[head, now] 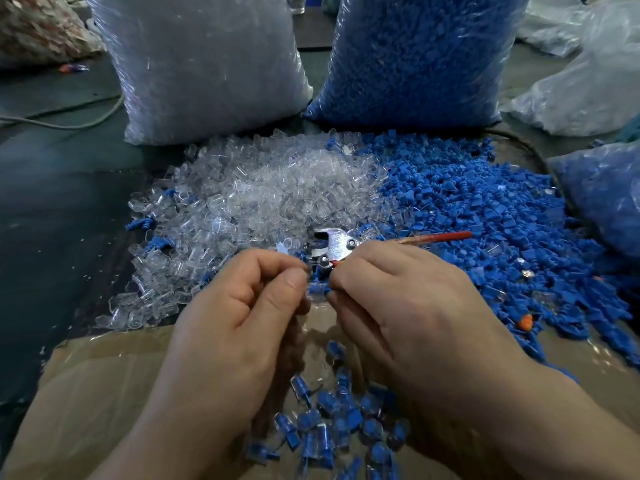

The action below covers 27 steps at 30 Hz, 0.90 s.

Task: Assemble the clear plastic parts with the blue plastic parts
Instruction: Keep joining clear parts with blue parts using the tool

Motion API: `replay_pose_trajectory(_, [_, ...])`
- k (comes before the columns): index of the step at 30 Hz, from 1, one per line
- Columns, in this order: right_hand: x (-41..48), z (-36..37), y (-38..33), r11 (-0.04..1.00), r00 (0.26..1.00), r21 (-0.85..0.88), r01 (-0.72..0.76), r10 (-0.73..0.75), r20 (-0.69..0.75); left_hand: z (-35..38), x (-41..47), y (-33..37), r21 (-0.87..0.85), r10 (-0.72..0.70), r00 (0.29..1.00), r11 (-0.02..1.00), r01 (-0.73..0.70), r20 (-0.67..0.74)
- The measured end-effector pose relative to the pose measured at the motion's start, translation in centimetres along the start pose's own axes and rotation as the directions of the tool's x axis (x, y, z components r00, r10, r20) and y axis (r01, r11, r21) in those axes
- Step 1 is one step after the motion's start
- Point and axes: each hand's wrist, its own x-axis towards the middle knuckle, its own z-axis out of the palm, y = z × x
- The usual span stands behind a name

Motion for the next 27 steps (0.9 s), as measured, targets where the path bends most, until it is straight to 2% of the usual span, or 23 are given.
replay_pose_trajectory(3, [-0.1,-0.1,-0.4,0.998,0.999,0.058,0.025,-0.028,0.043,-0.4,0.3,-0.3,-0.002,-0.063,0.985,0.998,0.065,0.161])
replay_pose_trajectory(5, [-0.1,-0.1,-1.0,0.982,0.994,0.170,-0.079,0.066,0.085,-0.7,0.4,-0.7,-0.030,-0.004,0.980,0.999,0.010,0.200])
replay_pose_trajectory(6, [-0.1,-0.2,-1.2,0.934,0.977,0.299,-0.196,0.161,0.140,-0.8,0.4,-0.7,-0.014,0.063,0.977,0.998,-0.061,0.204])
replay_pose_trajectory(7, [-0.1,-0.3,-1.3,0.826,0.946,0.466,-0.317,0.237,0.223,-1.0,0.4,-0.7,0.013,0.135,0.964,0.990,-0.141,0.228])
replay_pose_trajectory(8, [-0.1,-0.4,-1.1,0.673,0.894,0.589,-0.447,0.309,0.324,-1.1,0.4,-0.6,0.031,0.194,0.946,0.977,-0.209,0.259])
replay_pose_trajectory(9, [-0.1,-0.6,-0.9,0.564,0.843,0.628,-0.537,0.336,0.419,-1.3,0.3,-0.5,0.055,0.234,0.927,0.964,-0.260,0.292])
replay_pose_trajectory(10, [-0.2,-0.8,-0.7,0.579,0.822,0.589,-0.564,0.327,0.466,-1.5,0.3,-0.3,0.096,0.257,0.912,0.949,-0.301,0.321])
replay_pose_trajectory(11, [-0.2,-0.9,-0.4,0.665,0.825,0.510,-0.545,0.318,0.466,-1.8,0.4,-0.2,0.157,0.262,0.902,0.931,-0.330,0.343])
replay_pose_trajectory(13, [-0.2,-0.9,-0.2,0.859,0.877,0.282,-0.427,0.317,0.361,-2.4,0.7,-0.4,0.307,0.238,0.905,0.884,-0.352,0.353])
replay_pose_trajectory(14, [-0.3,-1.0,-0.3,0.916,0.903,0.177,-0.360,0.295,0.312,-2.6,0.9,-0.6,0.387,0.212,0.911,0.854,-0.349,0.354])
replay_pose_trajectory(15, [-0.3,-0.9,-0.5,0.942,0.923,0.142,-0.303,0.253,0.290,-2.7,1.1,-0.8,0.458,0.181,0.916,0.821,-0.341,0.358])
replay_pose_trajectory(17, [-0.3,-0.7,-1.1,0.972,0.921,0.100,-0.211,0.163,0.355,-2.5,1.1,-1.0,0.516,0.143,0.914,0.788,-0.337,0.379])
replay_pose_trajectory(19, [-0.5,-0.4,-1.4,0.987,0.912,0.079,-0.138,0.096,0.398,-2.2,0.8,-0.9,0.497,0.129,0.895,0.793,-0.352,0.427])
replay_pose_trajectory(23, [-0.7,-1.0,-1.2,0.992,0.887,0.062,-0.112,0.071,0.457,-2.0,0.6,-0.5,0.458,0.116,0.865,0.810,-0.367,0.488])
replay_pose_trajectory(25, [-0.7,-1.0,-0.9,0.991,0.869,0.052,-0.119,0.079,0.489,-2.1,0.7,-0.4,0.485,0.095,0.886,0.808,-0.334,0.453])
replay_pose_trajectory(27, [-0.5,-0.8,-0.6,0.986,0.889,0.050,-0.161,0.122,0.442,-2.4,0.9,-0.6,0.572,0.125,0.936,0.762,-0.303,0.328])
